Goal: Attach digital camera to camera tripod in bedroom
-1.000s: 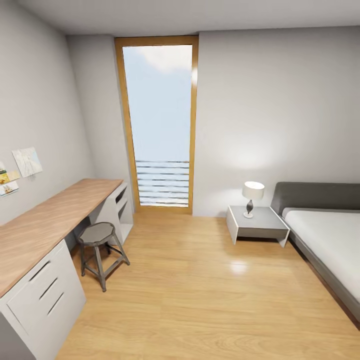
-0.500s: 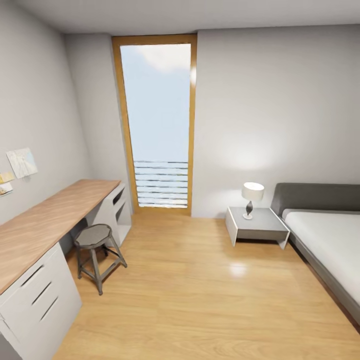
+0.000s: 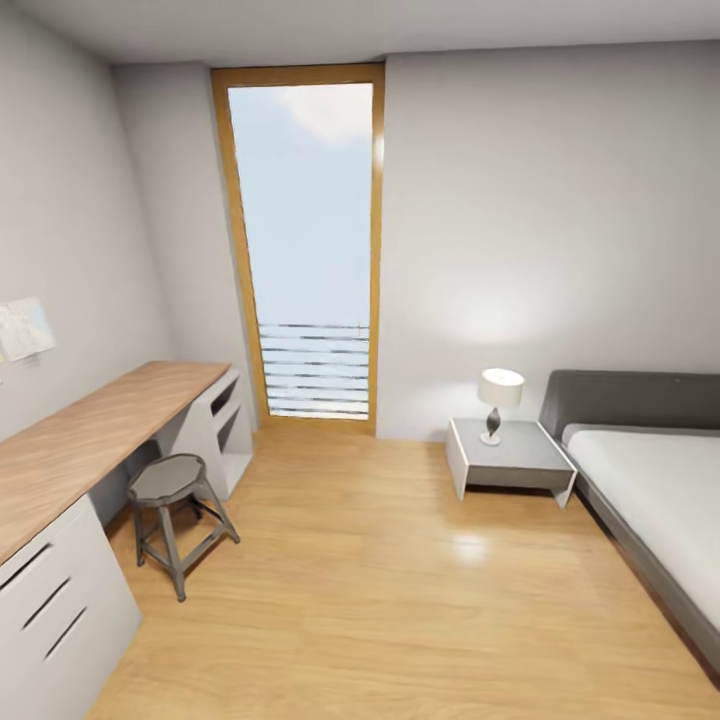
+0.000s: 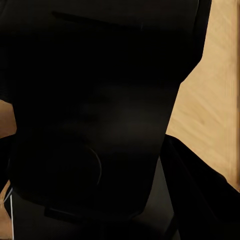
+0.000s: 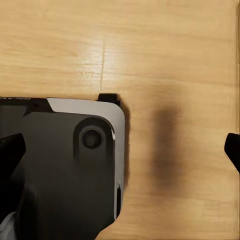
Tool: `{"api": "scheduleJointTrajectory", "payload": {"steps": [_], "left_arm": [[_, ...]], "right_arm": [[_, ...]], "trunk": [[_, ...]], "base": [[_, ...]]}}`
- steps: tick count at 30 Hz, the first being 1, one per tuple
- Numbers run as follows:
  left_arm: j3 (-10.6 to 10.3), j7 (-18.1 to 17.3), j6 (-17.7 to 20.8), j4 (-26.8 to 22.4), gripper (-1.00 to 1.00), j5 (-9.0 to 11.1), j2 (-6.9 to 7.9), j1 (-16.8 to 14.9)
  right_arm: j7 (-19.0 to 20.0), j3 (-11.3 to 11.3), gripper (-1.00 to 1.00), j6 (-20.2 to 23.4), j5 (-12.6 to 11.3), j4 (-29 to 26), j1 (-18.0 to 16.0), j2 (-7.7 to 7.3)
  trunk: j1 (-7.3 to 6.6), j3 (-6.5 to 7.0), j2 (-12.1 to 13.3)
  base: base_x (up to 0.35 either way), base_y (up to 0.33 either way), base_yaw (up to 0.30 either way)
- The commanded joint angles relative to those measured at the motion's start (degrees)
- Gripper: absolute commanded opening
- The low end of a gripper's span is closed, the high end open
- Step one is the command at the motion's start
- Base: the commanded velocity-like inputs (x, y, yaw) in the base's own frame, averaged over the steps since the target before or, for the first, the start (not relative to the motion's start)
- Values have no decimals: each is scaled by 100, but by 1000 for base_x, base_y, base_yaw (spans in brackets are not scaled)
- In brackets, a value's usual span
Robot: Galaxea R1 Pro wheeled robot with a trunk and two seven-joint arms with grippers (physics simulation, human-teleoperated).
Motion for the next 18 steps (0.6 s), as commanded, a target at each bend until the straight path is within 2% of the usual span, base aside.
{"api": "scheduleJointTrajectory", "payload": {"steps": [1, 6, 11, 18], "left_arm": [[-47, -24, -12, 4, -100, 57, 0, -1], [-46, -16, -16, 4, -100, 58, 1, -1], [-46, -9, -22, 4, -100, 64, 1, -1], [-40, -6, -24, 4, -100, 69, 20, -1]], "right_arm": [[10, -49, 100, -20, 55, 17, -5, -1], [7, -49, 100, -18, 55, 17, -5, 1], [6, -49, 100, -17, 55, 17, -5, 2], [5, -49, 100, -17, 55, 17, -5, 3]], "trunk": [[2, -2, -4], [2, -2, -4], [2, -2, -4], [2, -2, -4]], "base": [[26, -281, 175], [-8, -284, 220], [-137, -258, 260], [-78, -86, 271]]}}
